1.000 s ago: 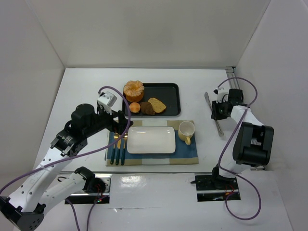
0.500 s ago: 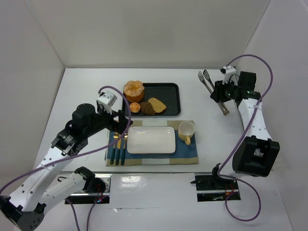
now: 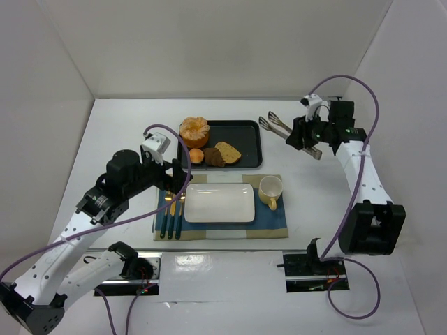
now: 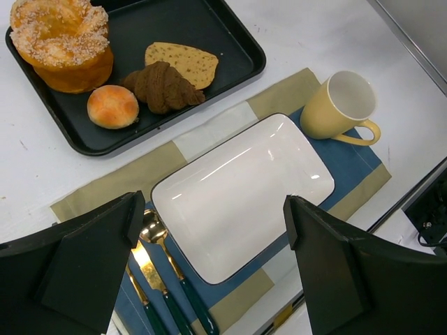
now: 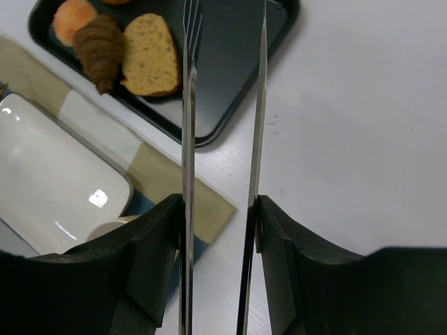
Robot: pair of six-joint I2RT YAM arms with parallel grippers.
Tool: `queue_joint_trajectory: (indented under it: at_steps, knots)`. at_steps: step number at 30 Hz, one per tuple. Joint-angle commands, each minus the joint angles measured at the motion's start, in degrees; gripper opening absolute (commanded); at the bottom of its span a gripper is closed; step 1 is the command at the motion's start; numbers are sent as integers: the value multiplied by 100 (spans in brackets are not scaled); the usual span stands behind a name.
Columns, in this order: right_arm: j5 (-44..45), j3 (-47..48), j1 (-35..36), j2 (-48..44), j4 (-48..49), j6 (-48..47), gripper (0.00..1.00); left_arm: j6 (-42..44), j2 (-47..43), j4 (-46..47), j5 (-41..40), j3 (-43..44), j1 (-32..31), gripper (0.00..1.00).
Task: Place the bread
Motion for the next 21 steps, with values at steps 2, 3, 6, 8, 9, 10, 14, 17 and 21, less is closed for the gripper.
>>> queue_joint_trajectory:
  at_steps: [2, 3, 6, 8, 9, 10, 14, 17, 21]
  knots:
    - [17, 413, 749, -13, 80, 175, 56, 147, 28, 194, -102, -14, -19, 100]
    - [18, 474, 847, 67, 10, 175, 56, 147, 28, 194, -154, -14, -19, 100]
    - [-61, 623, 1129, 427, -121, 105, 56, 147, 28, 194, -155, -66, -19, 100]
    - [-297, 719, 1260, 716, -174, 43, 56, 199, 28, 194, -155, -66, -19, 100]
    - [-360, 781, 1313, 805, -253, -18, 56, 200, 28, 246, -207, -66, -19, 100]
    - [-360, 921, 1375, 910, -254, -18, 56, 200, 28, 247, -208, -66, -19, 100]
    - [-282, 1125, 1849, 1402, -316, -132, 56, 200, -25, 247, -277, -66, -19, 100]
    - [-281, 1238, 2069, 1588, -316, -133, 56, 200, -25, 247, -330, -119, -19, 100]
    - [-281, 1371, 2290, 1826, -368, -185, 56, 200, -25, 247, -331, -119, -19, 100]
